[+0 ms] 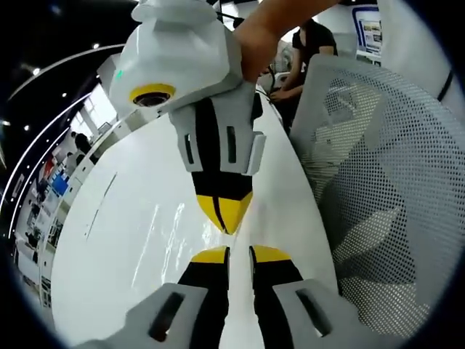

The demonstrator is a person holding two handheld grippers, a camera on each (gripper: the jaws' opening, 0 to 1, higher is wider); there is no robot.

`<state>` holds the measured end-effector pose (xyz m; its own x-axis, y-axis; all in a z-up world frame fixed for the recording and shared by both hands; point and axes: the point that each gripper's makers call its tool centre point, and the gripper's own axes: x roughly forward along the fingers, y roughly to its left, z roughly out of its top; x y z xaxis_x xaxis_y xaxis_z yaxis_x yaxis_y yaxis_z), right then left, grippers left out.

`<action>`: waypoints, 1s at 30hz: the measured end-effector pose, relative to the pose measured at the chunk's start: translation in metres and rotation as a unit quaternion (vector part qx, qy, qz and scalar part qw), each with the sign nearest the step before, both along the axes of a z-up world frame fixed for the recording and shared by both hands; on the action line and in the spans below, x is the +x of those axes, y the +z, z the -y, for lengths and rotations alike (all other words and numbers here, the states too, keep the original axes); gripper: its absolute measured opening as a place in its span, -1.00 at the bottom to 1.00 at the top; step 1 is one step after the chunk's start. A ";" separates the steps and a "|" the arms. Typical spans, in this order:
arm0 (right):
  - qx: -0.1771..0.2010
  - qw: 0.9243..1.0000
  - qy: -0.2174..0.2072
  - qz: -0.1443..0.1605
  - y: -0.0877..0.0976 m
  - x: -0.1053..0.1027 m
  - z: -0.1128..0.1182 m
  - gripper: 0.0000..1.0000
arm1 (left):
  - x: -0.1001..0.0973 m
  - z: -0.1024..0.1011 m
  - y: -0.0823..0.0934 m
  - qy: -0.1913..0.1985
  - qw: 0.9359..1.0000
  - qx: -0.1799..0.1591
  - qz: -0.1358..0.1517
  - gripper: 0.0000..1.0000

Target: Open the resealable bag by pulling the two sides of the seal apart until the entire bag opening is separated and visibly accessible.

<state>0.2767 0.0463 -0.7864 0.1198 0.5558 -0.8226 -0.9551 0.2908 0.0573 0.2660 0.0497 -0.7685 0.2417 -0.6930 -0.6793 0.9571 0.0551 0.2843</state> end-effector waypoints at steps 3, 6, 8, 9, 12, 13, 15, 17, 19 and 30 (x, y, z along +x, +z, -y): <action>0.011 1.000 0.010 0.012 0.005 -0.001 -0.003 -1.00 | 0.001 0.001 0.000 -0.002 1.000 0.006 0.005 -0.85; 0.022 0.998 0.031 0.042 0.012 0.002 -0.008 -1.00 | 0.005 0.004 -0.001 -0.001 1.000 0.016 0.018 -0.88; 0.024 0.999 0.028 0.038 0.015 0.002 -0.009 -1.00 | 0.005 0.006 -0.003 0.000 1.000 0.021 0.020 -0.88; 0.025 0.999 0.026 0.041 0.016 0.004 -0.009 -1.00 | 0.005 0.006 -0.004 0.000 1.000 0.023 0.021 -0.88; 0.032 0.998 0.026 0.053 0.021 0.008 -0.009 -1.00 | 0.006 0.007 -0.006 0.003 0.999 0.028 0.024 -0.88; 0.031 0.997 0.024 0.062 0.023 0.011 -0.008 -1.00 | 0.006 0.007 -0.006 0.005 0.999 0.028 0.024 -0.88; 0.035 0.996 0.024 0.073 0.026 0.013 -0.008 -1.00 | 0.006 0.007 -0.006 0.009 0.999 0.027 0.022 -0.89; 0.034 0.995 0.023 0.094 0.029 0.018 -0.007 -1.00 | 0.006 0.007 -0.006 0.011 0.999 0.024 0.021 -0.89; 0.038 0.994 0.018 0.106 0.034 0.021 -0.008 -1.00 | 0.006 0.007 -0.007 0.012 0.999 0.026 0.020 -0.88; 0.062 0.984 -0.032 0.163 0.065 0.050 -0.004 -1.00 | 0.006 0.006 -0.008 0.017 0.999 0.031 0.010 -0.95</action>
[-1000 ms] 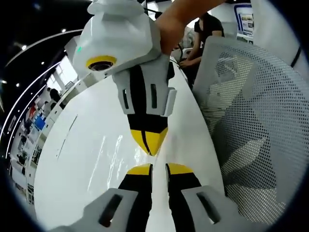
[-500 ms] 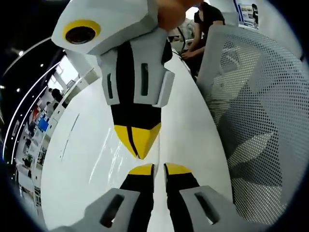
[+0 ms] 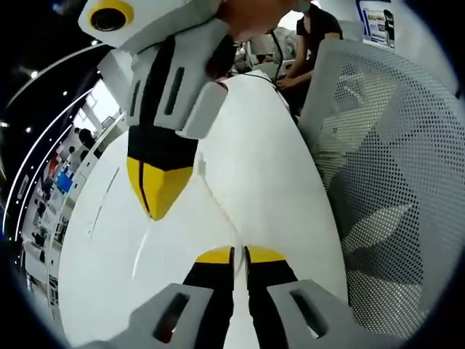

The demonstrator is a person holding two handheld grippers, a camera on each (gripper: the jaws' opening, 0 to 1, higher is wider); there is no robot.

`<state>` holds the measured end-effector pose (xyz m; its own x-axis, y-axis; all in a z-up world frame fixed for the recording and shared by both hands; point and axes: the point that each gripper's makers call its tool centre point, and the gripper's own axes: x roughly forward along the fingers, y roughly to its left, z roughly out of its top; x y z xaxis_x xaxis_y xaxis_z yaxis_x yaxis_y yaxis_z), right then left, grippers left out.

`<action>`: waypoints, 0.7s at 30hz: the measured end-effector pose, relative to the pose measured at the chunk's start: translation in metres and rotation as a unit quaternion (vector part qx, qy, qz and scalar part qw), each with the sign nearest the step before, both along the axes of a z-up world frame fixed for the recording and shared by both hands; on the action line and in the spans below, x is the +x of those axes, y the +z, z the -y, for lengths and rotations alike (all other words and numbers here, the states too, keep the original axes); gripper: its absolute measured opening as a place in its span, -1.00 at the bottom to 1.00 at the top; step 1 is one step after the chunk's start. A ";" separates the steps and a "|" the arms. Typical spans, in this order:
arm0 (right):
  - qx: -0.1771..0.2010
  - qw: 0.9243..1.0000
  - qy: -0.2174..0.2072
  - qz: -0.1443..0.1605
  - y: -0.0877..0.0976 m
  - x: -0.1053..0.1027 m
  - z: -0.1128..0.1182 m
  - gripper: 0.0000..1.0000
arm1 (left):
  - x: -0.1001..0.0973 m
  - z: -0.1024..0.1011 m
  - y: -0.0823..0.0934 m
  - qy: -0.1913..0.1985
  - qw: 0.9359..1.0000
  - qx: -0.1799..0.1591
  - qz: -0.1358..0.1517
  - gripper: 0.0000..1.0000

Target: Open the resealable bag by pulling the two sides of the seal apart until the entire bag opening is separated and visibly accessible.

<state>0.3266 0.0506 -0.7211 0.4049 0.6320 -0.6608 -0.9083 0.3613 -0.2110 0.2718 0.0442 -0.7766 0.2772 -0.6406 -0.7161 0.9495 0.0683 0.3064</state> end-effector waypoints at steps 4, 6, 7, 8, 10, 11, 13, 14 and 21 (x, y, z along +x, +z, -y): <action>0.015 1.000 -0.016 0.006 0.011 0.008 0.004 -1.00 | 0.003 0.001 0.003 0.004 1.000 -0.008 0.005 -0.96; 0.016 1.000 -0.022 0.015 0.015 0.013 0.006 -1.00 | 0.004 0.002 0.005 0.009 1.000 -0.014 0.002 -0.97; 0.017 0.999 -0.024 0.016 0.016 0.014 0.007 -1.00 | 0.004 0.003 0.006 0.009 1.000 -0.015 0.002 -0.97; 0.019 0.999 -0.026 0.017 0.018 0.015 0.007 -1.00 | 0.005 0.003 0.006 0.009 1.000 -0.016 0.003 -0.97; 0.019 0.999 -0.029 0.019 0.020 0.018 0.008 -1.00 | 0.007 0.002 0.006 0.009 1.000 -0.012 0.007 -0.98; 0.020 0.999 -0.030 0.019 0.021 0.018 0.008 -1.00 | 0.008 0.002 0.006 0.010 1.000 -0.012 0.008 -0.98; 0.021 0.999 -0.029 0.022 0.022 0.018 0.008 -1.00 | 0.009 0.002 0.008 0.014 1.000 -0.017 0.005 -0.98; 0.020 0.999 -0.029 0.023 0.022 0.019 0.008 -1.00 | 0.009 0.001 0.008 0.015 1.000 -0.017 0.006 -0.98; 0.018 0.999 -0.034 0.030 0.024 0.022 0.009 -1.00 | 0.012 0.000 0.008 0.021 1.000 -0.019 0.005 -0.99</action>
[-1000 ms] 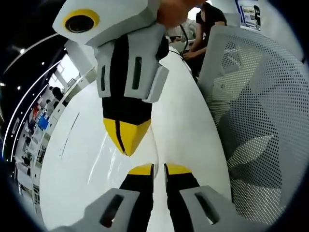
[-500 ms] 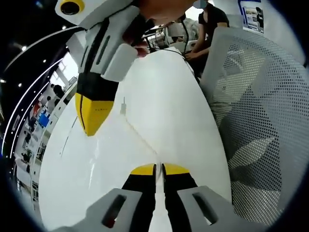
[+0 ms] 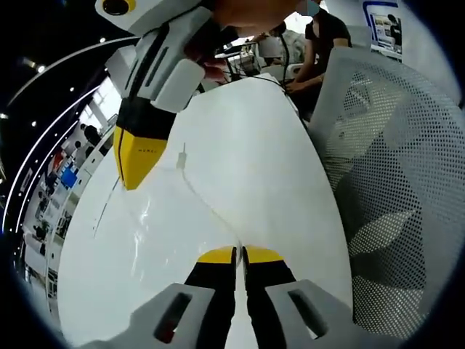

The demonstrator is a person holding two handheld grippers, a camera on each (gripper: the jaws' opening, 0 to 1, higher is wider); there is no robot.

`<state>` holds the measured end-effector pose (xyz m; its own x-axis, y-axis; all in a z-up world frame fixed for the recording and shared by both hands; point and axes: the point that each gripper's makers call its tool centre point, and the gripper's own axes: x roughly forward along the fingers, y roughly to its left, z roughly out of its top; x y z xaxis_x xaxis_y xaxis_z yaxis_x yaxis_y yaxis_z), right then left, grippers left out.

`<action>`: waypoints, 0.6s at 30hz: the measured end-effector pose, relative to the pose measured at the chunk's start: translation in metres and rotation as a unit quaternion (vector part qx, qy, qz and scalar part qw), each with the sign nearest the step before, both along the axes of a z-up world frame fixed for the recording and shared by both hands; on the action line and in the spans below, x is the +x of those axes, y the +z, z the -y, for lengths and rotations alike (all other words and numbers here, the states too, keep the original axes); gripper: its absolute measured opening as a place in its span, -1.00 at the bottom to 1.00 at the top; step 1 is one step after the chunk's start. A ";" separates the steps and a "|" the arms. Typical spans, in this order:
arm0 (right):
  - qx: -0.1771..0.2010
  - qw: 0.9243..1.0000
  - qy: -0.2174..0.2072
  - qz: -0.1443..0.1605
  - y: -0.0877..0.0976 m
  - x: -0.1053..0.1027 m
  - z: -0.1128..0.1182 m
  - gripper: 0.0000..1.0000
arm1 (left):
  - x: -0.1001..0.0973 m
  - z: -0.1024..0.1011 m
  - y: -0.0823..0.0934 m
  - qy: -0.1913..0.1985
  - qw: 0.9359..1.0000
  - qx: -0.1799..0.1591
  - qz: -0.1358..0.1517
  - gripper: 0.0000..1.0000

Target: Open the resealable bag by pulling the two sides of the seal apart until the entire bag opening is separated and visibly accessible.

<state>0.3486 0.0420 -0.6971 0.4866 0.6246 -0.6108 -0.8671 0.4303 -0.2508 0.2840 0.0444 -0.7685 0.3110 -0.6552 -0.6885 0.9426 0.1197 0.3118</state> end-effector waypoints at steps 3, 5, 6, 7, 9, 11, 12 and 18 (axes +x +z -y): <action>0.001 1.000 -0.001 0.002 0.000 0.001 0.001 -1.00 | 0.001 0.000 0.001 0.004 1.000 -0.002 -0.001 -0.99; 0.005 1.000 -0.005 0.002 0.001 0.002 0.001 -1.00 | 0.002 0.001 0.002 0.005 1.000 -0.005 -0.001 -0.99; 0.007 1.000 -0.010 0.003 0.002 0.003 0.002 -1.00 | 0.002 0.001 0.002 0.008 1.000 -0.007 -0.003 -0.99; 0.008 1.000 -0.013 0.005 0.002 0.004 0.002 -1.00 | 0.002 0.002 0.002 0.009 1.000 -0.010 -0.004 -0.99; 0.015 1.000 -0.018 -0.001 0.001 0.005 0.003 -1.00 | 0.002 0.003 0.004 0.012 1.000 -0.013 -0.007 -0.99; 0.015 1.000 -0.019 -0.001 0.001 0.005 0.003 -1.00 | 0.003 0.003 0.004 0.013 1.000 -0.013 -0.007 -0.99; 0.014 1.000 -0.019 -0.001 -0.001 0.005 0.003 -1.00 | 0.004 0.002 0.005 0.014 1.000 -0.013 -0.004 -0.99; -0.001 1.000 -0.003 0.006 -0.009 0.001 0.005 -1.00 | 0.009 0.004 0.010 0.037 0.999 -0.036 -0.016 -0.95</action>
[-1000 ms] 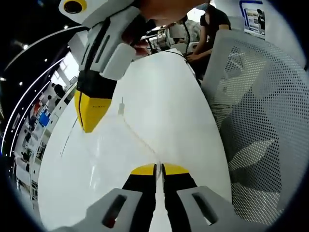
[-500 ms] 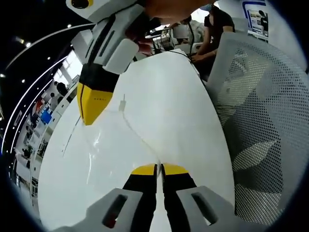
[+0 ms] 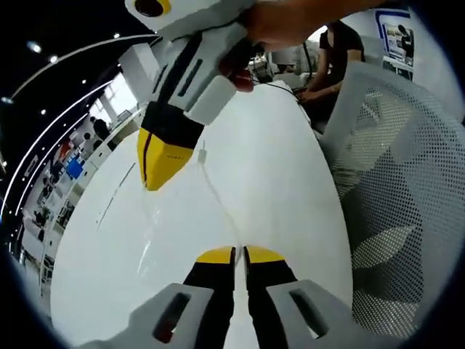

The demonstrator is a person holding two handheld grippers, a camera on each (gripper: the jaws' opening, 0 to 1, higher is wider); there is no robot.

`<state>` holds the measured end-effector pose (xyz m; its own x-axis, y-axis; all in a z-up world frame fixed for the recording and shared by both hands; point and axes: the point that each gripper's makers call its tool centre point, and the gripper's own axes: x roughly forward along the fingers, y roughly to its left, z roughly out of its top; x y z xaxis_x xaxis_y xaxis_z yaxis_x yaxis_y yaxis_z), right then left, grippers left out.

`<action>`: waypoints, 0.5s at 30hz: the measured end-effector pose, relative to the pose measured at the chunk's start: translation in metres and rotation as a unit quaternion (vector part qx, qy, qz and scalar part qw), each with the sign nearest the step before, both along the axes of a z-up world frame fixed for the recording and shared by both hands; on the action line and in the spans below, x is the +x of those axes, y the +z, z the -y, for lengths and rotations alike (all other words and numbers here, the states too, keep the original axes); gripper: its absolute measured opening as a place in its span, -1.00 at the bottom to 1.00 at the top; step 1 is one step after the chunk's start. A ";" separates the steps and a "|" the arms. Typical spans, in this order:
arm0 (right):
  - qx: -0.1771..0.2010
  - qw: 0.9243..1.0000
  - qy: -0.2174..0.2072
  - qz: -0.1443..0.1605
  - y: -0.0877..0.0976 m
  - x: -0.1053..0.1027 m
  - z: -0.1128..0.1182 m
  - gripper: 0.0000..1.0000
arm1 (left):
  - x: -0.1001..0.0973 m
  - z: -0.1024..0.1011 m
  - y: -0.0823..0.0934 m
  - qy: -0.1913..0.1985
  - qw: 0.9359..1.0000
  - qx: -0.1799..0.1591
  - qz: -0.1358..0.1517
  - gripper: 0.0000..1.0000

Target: Open the resealable bag by pulling the two sides of the seal apart until the entire bag opening is separated and visibly accessible.

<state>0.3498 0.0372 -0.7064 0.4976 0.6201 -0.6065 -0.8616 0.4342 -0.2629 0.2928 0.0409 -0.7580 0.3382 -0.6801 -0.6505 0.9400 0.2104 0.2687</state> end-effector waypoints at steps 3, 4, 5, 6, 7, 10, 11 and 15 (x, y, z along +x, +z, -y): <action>-0.005 1.000 0.004 -0.004 -0.005 -0.002 0.001 -1.00 | 0.001 -0.002 -0.001 0.004 1.000 0.005 0.005 -0.88; -0.006 1.000 0.005 -0.006 -0.006 -0.002 0.001 -1.00 | 0.001 -0.002 -0.001 0.005 1.000 0.004 0.005 -0.85; -0.007 1.000 0.006 -0.008 -0.008 -0.003 0.002 -1.00 | 0.001 -0.002 0.000 0.007 1.000 0.004 0.005 -0.81; -0.008 1.000 0.007 -0.008 -0.009 -0.003 0.002 -1.00 | 0.001 -0.003 0.000 0.010 1.000 0.003 0.005 -0.79; -0.012 1.000 0.009 -0.009 -0.012 -0.003 0.003 -1.00 | 0.002 -0.005 0.000 0.013 1.000 0.003 0.004 -0.78; -0.026 0.999 0.019 0.001 -0.017 -0.003 0.006 -1.00 | -0.001 -0.008 0.004 0.020 1.000 -0.004 0.001 -0.76; -0.028 0.999 0.021 0.003 -0.018 -0.003 0.006 -1.00 | -0.001 -0.009 0.004 0.020 1.000 -0.006 0.000 -0.76; -0.045 0.998 0.040 0.016 -0.026 -0.003 0.009 -1.00 | -0.002 -0.017 0.011 0.038 0.999 -0.014 0.006 -0.78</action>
<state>0.3463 0.0286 -0.7329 0.4693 0.6018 -0.6462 -0.8828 0.3384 -0.3259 0.2911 0.0576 -0.7466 0.3971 -0.6697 -0.6276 0.9178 0.2879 0.2735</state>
